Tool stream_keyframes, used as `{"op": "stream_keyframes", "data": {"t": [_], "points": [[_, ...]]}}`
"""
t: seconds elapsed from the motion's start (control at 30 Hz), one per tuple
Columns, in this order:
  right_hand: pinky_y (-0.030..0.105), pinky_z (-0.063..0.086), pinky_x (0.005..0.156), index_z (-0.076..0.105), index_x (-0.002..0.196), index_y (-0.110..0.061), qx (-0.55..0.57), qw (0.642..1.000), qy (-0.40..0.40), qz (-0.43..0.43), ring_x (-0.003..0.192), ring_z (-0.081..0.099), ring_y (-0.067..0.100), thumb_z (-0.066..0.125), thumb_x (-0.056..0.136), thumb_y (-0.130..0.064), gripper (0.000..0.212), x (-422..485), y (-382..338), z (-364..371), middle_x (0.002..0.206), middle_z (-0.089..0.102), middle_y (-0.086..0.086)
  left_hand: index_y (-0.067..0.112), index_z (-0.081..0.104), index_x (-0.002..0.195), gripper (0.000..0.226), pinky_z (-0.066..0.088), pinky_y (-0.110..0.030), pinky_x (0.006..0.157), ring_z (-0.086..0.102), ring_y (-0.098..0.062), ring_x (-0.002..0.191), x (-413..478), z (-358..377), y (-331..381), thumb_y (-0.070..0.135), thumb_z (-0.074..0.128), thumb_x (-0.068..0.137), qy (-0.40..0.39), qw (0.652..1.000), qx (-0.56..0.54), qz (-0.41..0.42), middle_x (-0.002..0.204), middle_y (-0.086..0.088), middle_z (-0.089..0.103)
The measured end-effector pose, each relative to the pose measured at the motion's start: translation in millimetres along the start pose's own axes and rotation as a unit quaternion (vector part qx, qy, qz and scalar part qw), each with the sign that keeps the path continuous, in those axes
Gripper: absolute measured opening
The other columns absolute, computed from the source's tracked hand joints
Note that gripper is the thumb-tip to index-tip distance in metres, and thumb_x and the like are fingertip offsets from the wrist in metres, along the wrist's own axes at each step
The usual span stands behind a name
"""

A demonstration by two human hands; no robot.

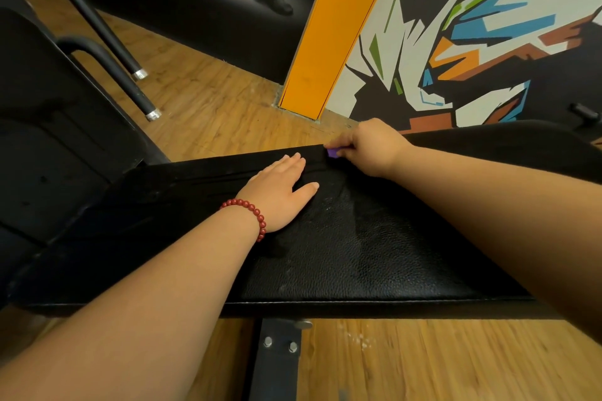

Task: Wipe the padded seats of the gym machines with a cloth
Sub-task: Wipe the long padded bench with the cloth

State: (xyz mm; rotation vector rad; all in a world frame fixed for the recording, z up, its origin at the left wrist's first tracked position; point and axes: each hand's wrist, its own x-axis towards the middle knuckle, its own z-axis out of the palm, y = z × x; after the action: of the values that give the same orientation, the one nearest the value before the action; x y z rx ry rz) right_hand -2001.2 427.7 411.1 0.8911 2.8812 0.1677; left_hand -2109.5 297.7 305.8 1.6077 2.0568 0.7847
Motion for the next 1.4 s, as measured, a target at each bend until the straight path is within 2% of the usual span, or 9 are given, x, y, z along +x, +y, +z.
{"op": "stream_keyframes", "data": {"t": [0.1,0.3,0.37,0.47,0.6,0.7,0.87,1.13,1.4], "points": [[0.03,0.04,0.105,0.061,0.13,-0.022,0.01,1.0,0.009,0.025,0.121,0.054,0.018,0.056,0.098,-0.017,0.033,6,-3,3,0.13,0.062,0.0,0.022,0.01,0.155,0.064,0.008,-0.037,0.122,0.001,-0.009,0.148,0,0,0,0.05,0.031,0.101,0.001,1.0,0.003,0.0,0.162,0.009,0.003],[0.019,0.037,0.104,0.067,0.122,-0.024,0.058,0.995,-0.046,-0.068,0.117,0.057,0.008,0.065,0.092,-0.018,0.031,-32,-7,-3,0.125,0.065,-0.007,0.022,0.011,0.155,0.064,0.009,-0.037,0.121,0.001,-0.01,0.148,0,-1,1,0.049,0.033,0.101,0.003,1.0,0.004,-0.001,0.162,0.009,0.004],[0.02,0.038,0.104,0.067,0.121,-0.025,0.063,0.994,-0.047,-0.082,0.116,0.057,0.006,0.065,0.092,-0.018,0.031,-36,-7,-2,0.124,0.066,-0.008,0.022,0.011,0.155,0.064,0.009,-0.037,0.122,0.001,-0.01,0.148,-1,-1,1,0.049,0.032,0.101,0.001,1.0,0.007,-0.001,0.162,0.009,0.004],[0.025,0.038,0.106,0.064,0.126,-0.025,0.035,0.997,-0.028,-0.059,0.119,0.056,0.01,0.061,0.095,-0.02,0.032,-27,-7,-2,0.128,0.064,-0.006,0.022,0.01,0.155,0.063,0.008,-0.036,0.121,0.001,-0.009,0.148,-2,-1,2,0.048,0.032,0.101,0.001,1.0,0.008,-0.003,0.162,0.009,0.004],[0.022,0.036,0.103,0.064,0.127,-0.023,0.043,0.999,0.009,-0.004,0.12,0.055,0.013,0.059,0.096,-0.019,0.031,-19,-9,3,0.128,0.064,-0.004,0.022,0.011,0.155,0.063,0.008,-0.035,0.121,0.001,-0.009,0.148,-4,-1,2,0.048,0.032,0.101,0.003,1.0,0.007,-0.001,0.162,0.009,0.004],[0.026,0.039,0.106,0.067,0.123,-0.024,0.056,0.997,-0.018,-0.039,0.118,0.057,0.011,0.063,0.093,-0.019,0.03,-33,-12,1,0.125,0.065,-0.005,0.022,0.011,0.155,0.063,0.009,-0.037,0.121,0.001,-0.009,0.148,-4,-1,2,0.047,0.033,0.101,0.003,1.0,0.008,0.0,0.162,0.009,0.004],[0.023,0.04,0.104,0.069,0.118,-0.024,0.091,0.988,-0.039,-0.114,0.113,0.059,0.004,0.066,0.09,-0.02,0.028,-60,-17,2,0.119,0.068,-0.008,0.022,0.012,0.154,0.063,0.008,-0.036,0.12,0.001,-0.009,0.148,-5,-2,2,0.047,0.035,0.101,0.006,1.0,0.006,0.004,0.162,0.009,0.005],[0.028,0.039,0.106,0.063,0.127,-0.026,0.057,0.998,-0.003,-0.036,0.12,0.055,0.012,0.059,0.096,-0.022,0.032,-45,-19,4,0.128,0.064,-0.005,0.024,0.01,0.155,0.061,0.008,-0.035,0.119,0.0,-0.009,0.148,-13,-9,6,0.043,0.033,0.103,-0.023,0.999,0.038,0.015,0.162,0.01,0.002],[0.023,0.039,0.107,0.066,0.123,-0.022,0.079,0.985,-0.044,-0.147,0.119,0.057,0.007,0.063,0.093,-0.016,0.031,-90,-27,2,0.125,0.065,-0.004,0.022,0.01,0.155,0.06,0.009,-0.039,0.122,-0.001,-0.007,0.148,-21,-5,-2,0.041,0.034,0.103,-0.023,0.999,0.02,0.032,0.162,0.01,0.002]]}}
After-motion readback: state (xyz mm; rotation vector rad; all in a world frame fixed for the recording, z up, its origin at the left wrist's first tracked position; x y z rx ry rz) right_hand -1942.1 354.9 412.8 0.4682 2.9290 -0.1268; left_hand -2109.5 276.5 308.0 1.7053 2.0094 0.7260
